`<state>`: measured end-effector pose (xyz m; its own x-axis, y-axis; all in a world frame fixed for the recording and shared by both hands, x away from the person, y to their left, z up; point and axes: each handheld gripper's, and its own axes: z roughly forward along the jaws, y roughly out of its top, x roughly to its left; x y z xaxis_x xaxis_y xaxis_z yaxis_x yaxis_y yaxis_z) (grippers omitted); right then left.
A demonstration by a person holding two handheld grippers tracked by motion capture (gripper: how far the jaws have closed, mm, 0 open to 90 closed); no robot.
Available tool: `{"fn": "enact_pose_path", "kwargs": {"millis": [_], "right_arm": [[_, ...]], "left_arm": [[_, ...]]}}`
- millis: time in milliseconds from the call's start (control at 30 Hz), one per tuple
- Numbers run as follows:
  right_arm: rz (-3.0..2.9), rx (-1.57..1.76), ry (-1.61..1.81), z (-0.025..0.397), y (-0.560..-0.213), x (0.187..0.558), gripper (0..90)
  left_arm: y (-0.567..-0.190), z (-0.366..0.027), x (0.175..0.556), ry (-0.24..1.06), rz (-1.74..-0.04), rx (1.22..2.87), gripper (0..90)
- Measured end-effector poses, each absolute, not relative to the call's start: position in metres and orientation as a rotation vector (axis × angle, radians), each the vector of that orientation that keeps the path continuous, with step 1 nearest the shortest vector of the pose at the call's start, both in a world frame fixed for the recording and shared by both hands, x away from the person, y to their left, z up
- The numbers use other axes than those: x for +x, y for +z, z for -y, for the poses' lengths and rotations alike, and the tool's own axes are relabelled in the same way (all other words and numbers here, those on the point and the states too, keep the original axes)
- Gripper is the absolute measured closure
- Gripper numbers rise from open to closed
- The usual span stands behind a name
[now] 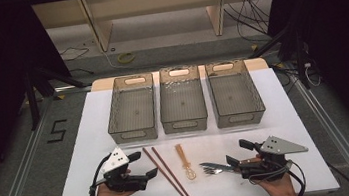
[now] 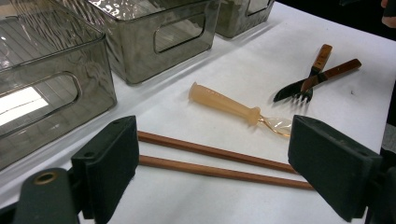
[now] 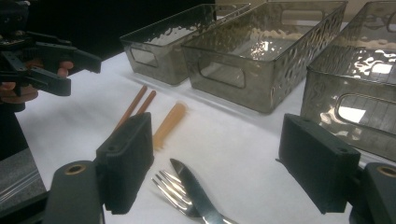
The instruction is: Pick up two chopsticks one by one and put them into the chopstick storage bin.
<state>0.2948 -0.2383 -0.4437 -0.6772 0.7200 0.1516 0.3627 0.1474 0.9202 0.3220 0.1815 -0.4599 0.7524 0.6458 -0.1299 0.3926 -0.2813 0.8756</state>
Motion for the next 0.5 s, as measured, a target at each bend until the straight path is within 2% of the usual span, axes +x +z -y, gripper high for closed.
{"fn": "enact_pose_path", "kwargs": {"millis": [167, 500], "right_arm": [[-2.109, 1.042, 1.54, 0.238, -0.444, 0.295, 27.1], [-2.124, 1.048, 1.53, 0.237, -0.445, 0.296, 27.4]], "left_arm": [[-0.455, -0.182, 0.324, 0.299, -0.771, 1.94, 16.0], [-0.445, -0.173, 0.341, 0.326, -0.672, 2.124, 16.8]]}}
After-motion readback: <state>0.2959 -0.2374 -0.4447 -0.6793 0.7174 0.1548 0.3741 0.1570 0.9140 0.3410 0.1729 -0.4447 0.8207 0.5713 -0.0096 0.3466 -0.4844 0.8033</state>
